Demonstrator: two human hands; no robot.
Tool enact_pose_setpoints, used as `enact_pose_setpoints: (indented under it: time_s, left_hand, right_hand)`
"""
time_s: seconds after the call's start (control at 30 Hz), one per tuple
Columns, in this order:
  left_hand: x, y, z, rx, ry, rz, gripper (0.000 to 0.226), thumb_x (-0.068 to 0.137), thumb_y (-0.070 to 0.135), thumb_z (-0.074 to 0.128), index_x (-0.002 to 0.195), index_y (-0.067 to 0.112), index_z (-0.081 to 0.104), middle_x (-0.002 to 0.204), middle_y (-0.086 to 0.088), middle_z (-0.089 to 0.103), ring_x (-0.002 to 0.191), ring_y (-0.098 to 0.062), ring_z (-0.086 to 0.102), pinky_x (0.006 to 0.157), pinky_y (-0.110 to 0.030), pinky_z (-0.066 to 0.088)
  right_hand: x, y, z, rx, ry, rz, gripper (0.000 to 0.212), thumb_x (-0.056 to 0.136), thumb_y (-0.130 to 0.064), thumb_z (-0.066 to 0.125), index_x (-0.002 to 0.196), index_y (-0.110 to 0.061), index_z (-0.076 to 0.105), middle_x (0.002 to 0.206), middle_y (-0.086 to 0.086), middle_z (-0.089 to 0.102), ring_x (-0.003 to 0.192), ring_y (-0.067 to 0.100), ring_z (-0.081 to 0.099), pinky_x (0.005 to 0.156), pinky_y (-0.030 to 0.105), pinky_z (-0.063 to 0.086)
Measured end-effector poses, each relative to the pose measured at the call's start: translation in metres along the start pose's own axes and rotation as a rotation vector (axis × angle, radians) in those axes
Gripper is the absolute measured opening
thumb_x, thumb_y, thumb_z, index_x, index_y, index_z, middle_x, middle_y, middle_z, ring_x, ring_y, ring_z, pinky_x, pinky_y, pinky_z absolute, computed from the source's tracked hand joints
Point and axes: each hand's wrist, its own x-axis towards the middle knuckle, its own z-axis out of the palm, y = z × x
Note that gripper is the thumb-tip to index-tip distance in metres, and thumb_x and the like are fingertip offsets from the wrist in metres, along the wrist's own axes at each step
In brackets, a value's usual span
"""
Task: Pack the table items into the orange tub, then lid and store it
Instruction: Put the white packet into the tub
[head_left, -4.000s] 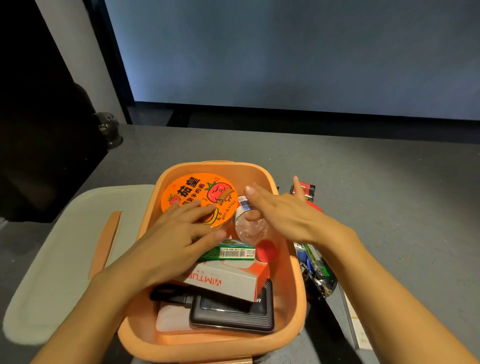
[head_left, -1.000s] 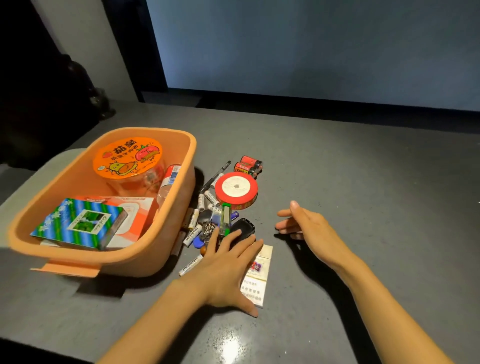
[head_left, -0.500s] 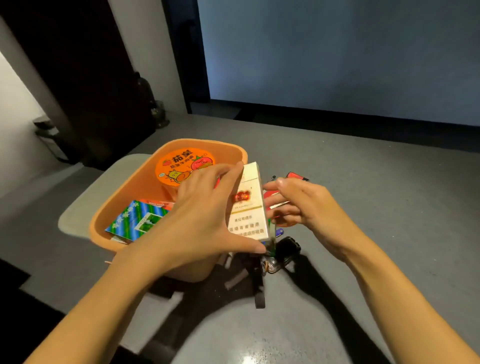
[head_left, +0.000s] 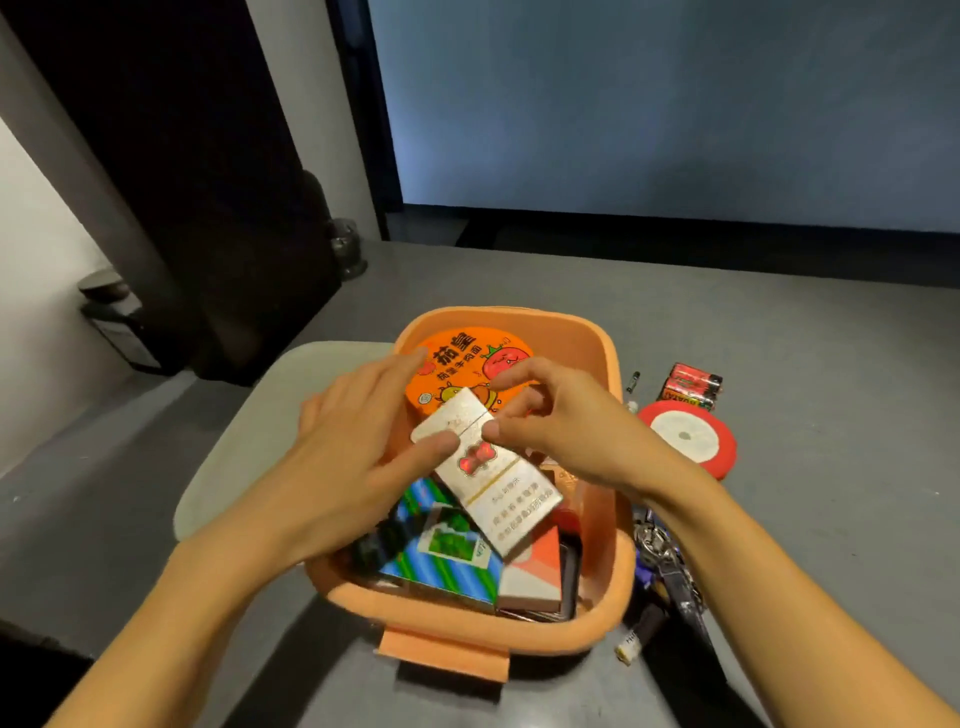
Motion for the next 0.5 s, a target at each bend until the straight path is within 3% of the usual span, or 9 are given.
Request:
enact_pose_setpoints:
  time_s: [0.1,0.17,0.23,0.3,0.37,0.43,0.5]
  left_hand:
    - [0.012,-0.026,-0.013,-0.014,-0.056,0.079,0.086,0.072,0.081,0.004,0.134,0.032,0.039,0.135,0.006,0.047,0.124,-0.017,0.041,0.102,-0.050,0.030]
    - [0.016,-0.032,-0.014,-0.029,-0.081,0.140,0.078,0.077,0.076,0.004,0.124,0.036,0.051,0.129,0.012,0.051,0.120,-0.012,0.044,0.101,-0.051,0.031]
    - [0.017,-0.035,-0.010,-0.060,-0.097,0.186,0.075,0.079,0.074,0.003,0.113,0.039,0.060,0.122,0.020,0.051,0.117,-0.004,0.043,0.102,-0.048,0.028]
    - [0.018,-0.036,-0.004,-0.069,-0.122,0.200,0.076,0.078,0.076,0.001,0.105,0.042,0.064,0.119,0.022,0.054,0.113,0.001,0.042,0.102,-0.042,0.025]
    - [0.018,-0.038,0.001,-0.058,-0.147,0.205,0.073,0.076,0.078,0.002,0.097,0.045,0.064,0.115,0.022,0.058,0.111,0.002,0.044,0.102,-0.039,0.024]
    - [0.017,-0.041,0.005,-0.096,-0.148,0.201,0.068,0.075,0.079,0.004,0.090,0.048,0.063,0.110,0.026,0.056,0.108,0.005,0.044,0.103,-0.025,0.018]
    - [0.016,-0.042,0.008,-0.168,-0.116,0.199,0.067,0.076,0.078,0.007,0.090,0.046,0.064,0.108,0.026,0.057,0.105,0.008,0.046,0.097,-0.009,0.015]
  right_hand:
    - [0.009,-0.004,0.016,-0.099,-0.059,-0.025,0.000,0.083,-0.025,0.067,0.082,-0.025,0.067,0.072,-0.007,0.069,0.065,0.002,0.060,0.062,0.023,0.048]
    - [0.007,-0.004,0.024,-0.161,-0.106,-0.050,0.025,0.089,-0.038,0.056,0.069,-0.029,0.067,0.055,-0.009,0.057,0.052,0.004,0.051,0.051,0.020,0.041]
    - [0.007,-0.002,0.025,-0.138,-0.130,-0.018,0.037,0.092,-0.044,0.045,0.076,-0.022,0.070,0.057,0.003,0.058,0.049,0.013,0.048,0.049,0.023,0.042]
    - [0.005,0.001,0.021,-0.069,-0.114,0.025,0.040,0.093,-0.043,0.043,0.092,-0.014,0.070,0.081,0.016,0.067,0.062,0.015,0.057,0.063,0.026,0.049]
    - [0.003,0.003,0.015,-0.067,-0.131,0.032,0.032,0.092,-0.039,0.048,0.101,-0.016,0.069,0.090,0.007,0.069,0.070,0.005,0.061,0.068,0.022,0.050]
    - [-0.001,0.004,0.012,-0.102,-0.180,0.023,0.019,0.085,-0.041,0.059,0.101,-0.033,0.066,0.093,-0.007,0.070,0.082,0.002,0.064,0.073,0.018,0.051]
    - [-0.004,0.004,0.014,-0.138,-0.204,0.053,0.029,0.076,-0.045,0.068,0.104,-0.039,0.062,0.090,-0.014,0.068,0.082,0.000,0.063,0.072,0.016,0.051]
